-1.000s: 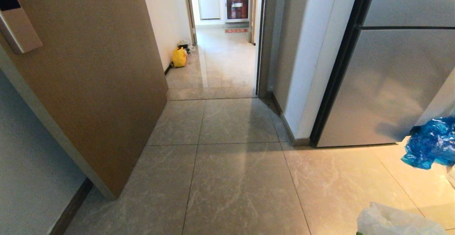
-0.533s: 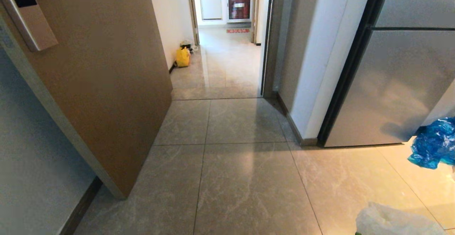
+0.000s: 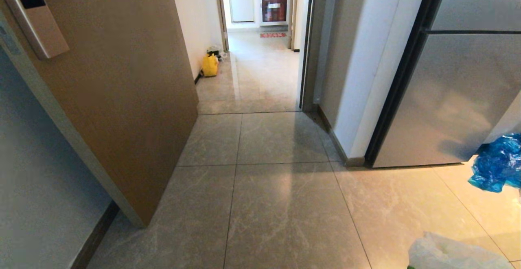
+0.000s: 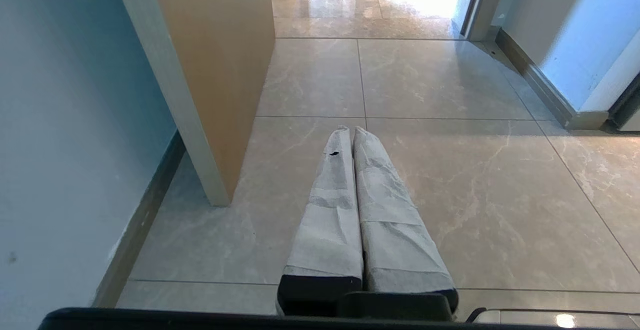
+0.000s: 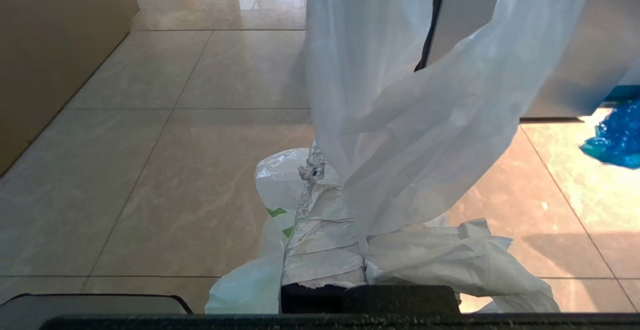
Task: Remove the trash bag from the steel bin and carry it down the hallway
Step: Put the trash bag at the door
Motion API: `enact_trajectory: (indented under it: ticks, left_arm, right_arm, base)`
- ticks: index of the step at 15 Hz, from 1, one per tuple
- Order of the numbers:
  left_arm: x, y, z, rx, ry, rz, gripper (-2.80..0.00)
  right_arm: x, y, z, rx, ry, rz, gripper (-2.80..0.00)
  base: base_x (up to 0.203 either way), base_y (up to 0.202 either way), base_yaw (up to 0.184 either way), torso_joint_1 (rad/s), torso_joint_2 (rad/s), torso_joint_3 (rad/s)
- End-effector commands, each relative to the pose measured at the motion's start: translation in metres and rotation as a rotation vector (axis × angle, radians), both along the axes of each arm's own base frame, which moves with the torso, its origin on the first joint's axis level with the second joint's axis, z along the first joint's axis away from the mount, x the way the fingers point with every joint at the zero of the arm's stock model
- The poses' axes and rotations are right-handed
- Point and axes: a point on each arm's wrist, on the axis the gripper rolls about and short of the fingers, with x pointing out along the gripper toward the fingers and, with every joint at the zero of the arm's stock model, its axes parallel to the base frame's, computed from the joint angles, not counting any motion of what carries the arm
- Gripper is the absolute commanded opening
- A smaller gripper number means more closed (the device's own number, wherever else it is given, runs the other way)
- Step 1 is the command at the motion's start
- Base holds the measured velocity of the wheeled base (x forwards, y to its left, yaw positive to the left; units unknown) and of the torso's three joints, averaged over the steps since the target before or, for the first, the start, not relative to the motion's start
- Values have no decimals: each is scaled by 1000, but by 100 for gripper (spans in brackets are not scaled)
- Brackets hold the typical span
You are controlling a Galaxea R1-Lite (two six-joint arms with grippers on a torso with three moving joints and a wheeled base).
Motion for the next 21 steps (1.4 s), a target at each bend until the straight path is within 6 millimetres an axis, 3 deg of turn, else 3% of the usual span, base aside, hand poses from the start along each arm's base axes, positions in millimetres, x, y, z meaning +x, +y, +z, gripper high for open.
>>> enact_trajectory:
  ticks: [1,5,21]
  left_arm:
    - [0,0,0,0,0,0,-280]
    - [0,0,0,-3,0,0,-280]
    - [0,0,0,-6,0,2,-280]
  right_arm:
    - [0,0,0,0,-1,1,-280]
    - [0,0,0,0,-1,-2,-280]
    - [0,0,0,0,-1,-1,-280]
  base:
    - [0,0,0,0,0,0]
    - [32,0,0,1,1,1]
    - [192,0,1,2,3,3]
